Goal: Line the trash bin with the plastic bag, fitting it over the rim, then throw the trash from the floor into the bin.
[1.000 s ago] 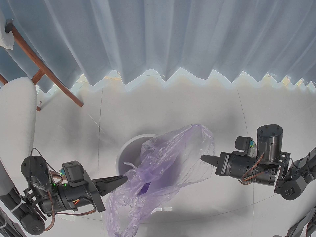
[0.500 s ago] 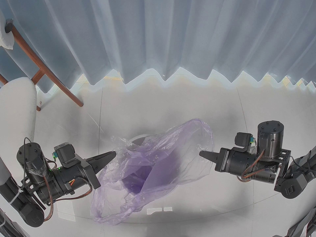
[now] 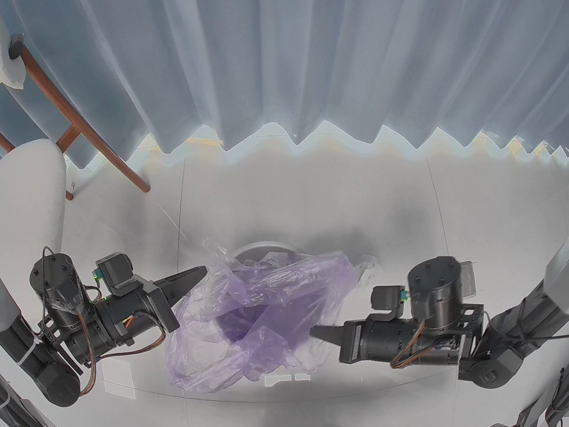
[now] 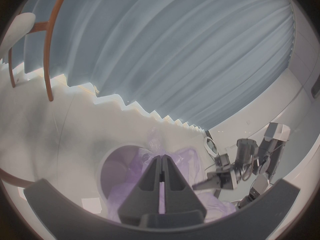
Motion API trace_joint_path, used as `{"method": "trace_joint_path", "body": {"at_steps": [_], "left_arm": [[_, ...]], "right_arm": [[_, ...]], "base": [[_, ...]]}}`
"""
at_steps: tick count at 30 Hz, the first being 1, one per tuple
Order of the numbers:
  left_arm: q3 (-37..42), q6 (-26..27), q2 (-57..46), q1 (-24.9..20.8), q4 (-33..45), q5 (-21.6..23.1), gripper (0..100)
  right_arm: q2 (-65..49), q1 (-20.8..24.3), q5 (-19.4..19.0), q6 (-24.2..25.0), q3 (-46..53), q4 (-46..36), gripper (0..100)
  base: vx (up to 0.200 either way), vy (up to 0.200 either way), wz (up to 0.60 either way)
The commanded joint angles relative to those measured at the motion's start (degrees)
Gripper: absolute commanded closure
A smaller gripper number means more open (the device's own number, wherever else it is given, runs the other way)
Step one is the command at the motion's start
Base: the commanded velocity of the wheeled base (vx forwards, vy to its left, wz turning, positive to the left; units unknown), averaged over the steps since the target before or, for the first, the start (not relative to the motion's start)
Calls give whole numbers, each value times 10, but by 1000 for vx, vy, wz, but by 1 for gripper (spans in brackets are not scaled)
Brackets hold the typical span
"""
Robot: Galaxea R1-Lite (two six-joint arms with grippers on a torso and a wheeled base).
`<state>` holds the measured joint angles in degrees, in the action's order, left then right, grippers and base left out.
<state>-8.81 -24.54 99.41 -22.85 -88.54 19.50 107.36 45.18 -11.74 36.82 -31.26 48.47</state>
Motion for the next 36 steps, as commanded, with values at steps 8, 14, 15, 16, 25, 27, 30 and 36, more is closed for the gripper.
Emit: {"method": "trace_joint_path", "body": {"at_steps": [8,14,15,16,25,27,30,36], "left_arm": [[-12,5,4,51,1,-16,100],[-38,5,29,52,-1,-52,100],[-46,5,34,53,-1,-61,100],[-52,5,40,53,-1,-70,100],[-41,1,52,-7,-1,-87,100],[-37,4,53,-10,-1,-87,100],[-27,5,51,-12,-1,-83,100],[-23,7,52,-5,-1,-86,100]], "right_arm": [[116,50,-4,57,-132,-6,100],[140,4,-2,57,-162,-5,100],[146,-5,0,57,-166,-1,100],[150,-17,1,57,-169,0,100],[81,-133,-10,55,-163,-6,100],[66,-139,-14,55,-157,-3,100],[26,-151,-16,54,-151,-3,100],[36,-153,-21,53,-149,0,100]], "base": [[0,0,0],[0,0,0],[0,0,0],[0,0,0],[0,0,0],[0,0,0],[0,0,0],[0,0,0]]}}
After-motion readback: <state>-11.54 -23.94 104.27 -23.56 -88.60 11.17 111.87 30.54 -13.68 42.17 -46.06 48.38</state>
